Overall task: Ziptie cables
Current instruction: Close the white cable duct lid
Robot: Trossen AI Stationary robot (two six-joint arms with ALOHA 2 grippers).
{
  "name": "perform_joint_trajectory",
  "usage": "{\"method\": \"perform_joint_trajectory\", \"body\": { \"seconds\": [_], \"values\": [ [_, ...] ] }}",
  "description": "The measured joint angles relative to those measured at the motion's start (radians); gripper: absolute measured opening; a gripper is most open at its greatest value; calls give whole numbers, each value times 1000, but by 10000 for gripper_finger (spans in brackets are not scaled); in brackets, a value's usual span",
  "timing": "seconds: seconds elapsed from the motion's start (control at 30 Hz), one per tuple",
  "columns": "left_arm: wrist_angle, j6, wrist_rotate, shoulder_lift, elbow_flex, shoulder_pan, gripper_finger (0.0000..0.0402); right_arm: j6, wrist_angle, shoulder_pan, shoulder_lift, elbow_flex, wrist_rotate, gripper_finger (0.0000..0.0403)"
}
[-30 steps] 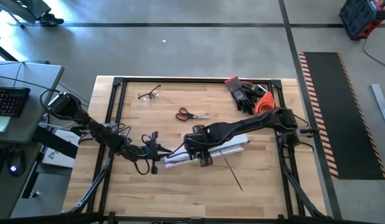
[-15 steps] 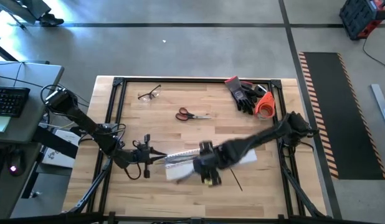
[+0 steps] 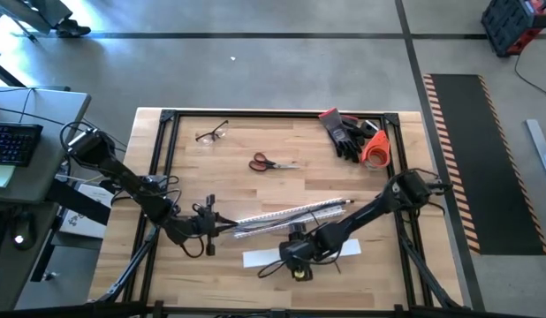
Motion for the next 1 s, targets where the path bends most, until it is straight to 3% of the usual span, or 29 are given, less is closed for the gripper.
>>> {"method": "perform_joint_trajectory", "body": {
  "seconds": [0.2, 0.47, 0.63, 0.83, 1.0],
  "values": [
    [7, -16, -32, 26, 0, 4, 0, -4, 156, -21, -12, -127, -4, 229],
    [27, -24, -52, 29, 0, 5, 0, -133, 257, -28, -8, -163, 22, 231],
    [32, -43, -53, 29, 0, 12, 0, -312, 261, -31, -4, -131, -31, 231],
    [32, -56, -53, 28, 0, 22, 0, -211, 191, -44, 3, -79, -64, 237],
    [32, -74, -53, 28, 0, 30, 0, -200, 74, -52, 2, -11, -83, 274]
  ]
}}
